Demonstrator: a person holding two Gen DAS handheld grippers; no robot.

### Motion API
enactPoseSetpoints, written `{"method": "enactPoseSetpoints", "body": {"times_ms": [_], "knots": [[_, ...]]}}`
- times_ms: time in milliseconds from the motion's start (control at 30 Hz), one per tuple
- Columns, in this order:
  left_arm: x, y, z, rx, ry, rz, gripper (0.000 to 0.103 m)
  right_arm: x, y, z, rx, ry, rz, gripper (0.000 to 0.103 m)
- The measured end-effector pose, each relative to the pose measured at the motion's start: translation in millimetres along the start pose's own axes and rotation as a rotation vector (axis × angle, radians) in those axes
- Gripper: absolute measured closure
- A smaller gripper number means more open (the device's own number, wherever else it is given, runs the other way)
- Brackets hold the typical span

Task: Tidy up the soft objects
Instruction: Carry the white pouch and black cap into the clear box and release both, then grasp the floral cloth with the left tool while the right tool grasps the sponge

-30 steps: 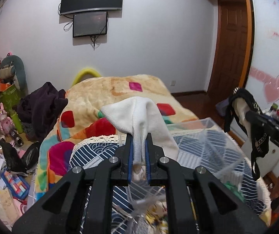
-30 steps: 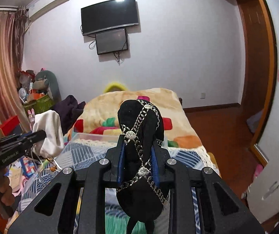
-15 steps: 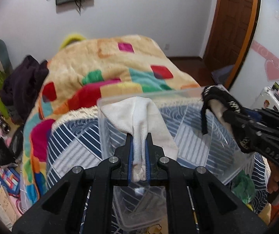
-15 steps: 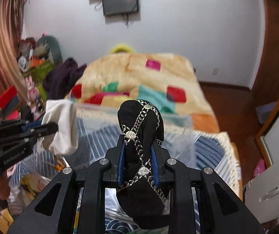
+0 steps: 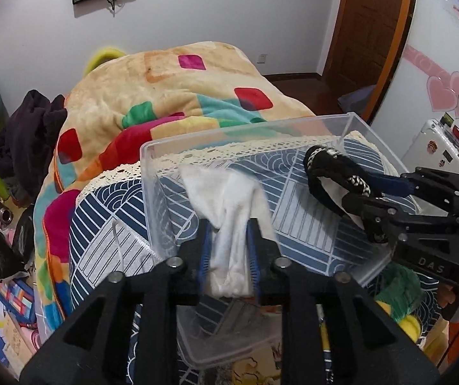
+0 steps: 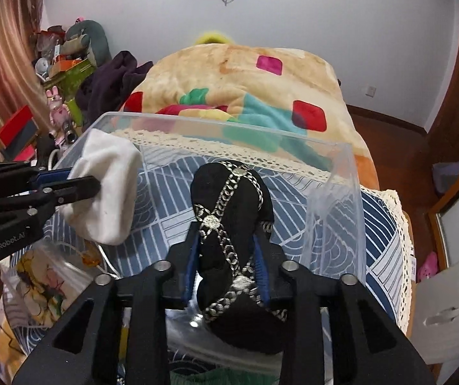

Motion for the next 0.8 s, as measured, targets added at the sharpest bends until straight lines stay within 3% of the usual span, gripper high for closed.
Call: {"method": "enactPoseSetpoints", "body": {"times_ms": [200,333,400,467,533,667,800], "knots": [[13,26,0,0.058,-0.039,-0.004,0.057,6,24,-5,0.064,-0.024,-0.012,0.06],[21,51,-2,0.131,-0.075,-0.045,0.052,12,41,-10,0.117,-0.055,-0.012,0.049],[24,65,-2,0.173,-0.087,-0.062,0.04,16,52,-10,0.149,-0.07,-0.014,0.048],[29,79,0,0.21,-0.103,-0.072,0.039,19,60,-10,0.174,-0.079,-0.005,0.044],[34,92,4,0.236,-0.123,-0.089,0.038,21,71,-6,0.208,-0.086,0.009,0.034],[40,110,18,0.274,-0.16,-0.113,0.018,24,86,5,0.252,-0.096,0.023,0.031],[40,114,37,0.268,-0.161,-0.11,0.016,23,94,15,0.27,-0.107,0.024,0.03]]}}
Point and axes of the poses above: each gripper's, at about its wrist camera, not at the fingertips, and y roughly against the way its jaws point, x to its right, z to its underside, the point moved 7 cm from there along -y, roughly the way its jaws point, and after that the axes turned 15 degrees about z, right-handed, at the moved point
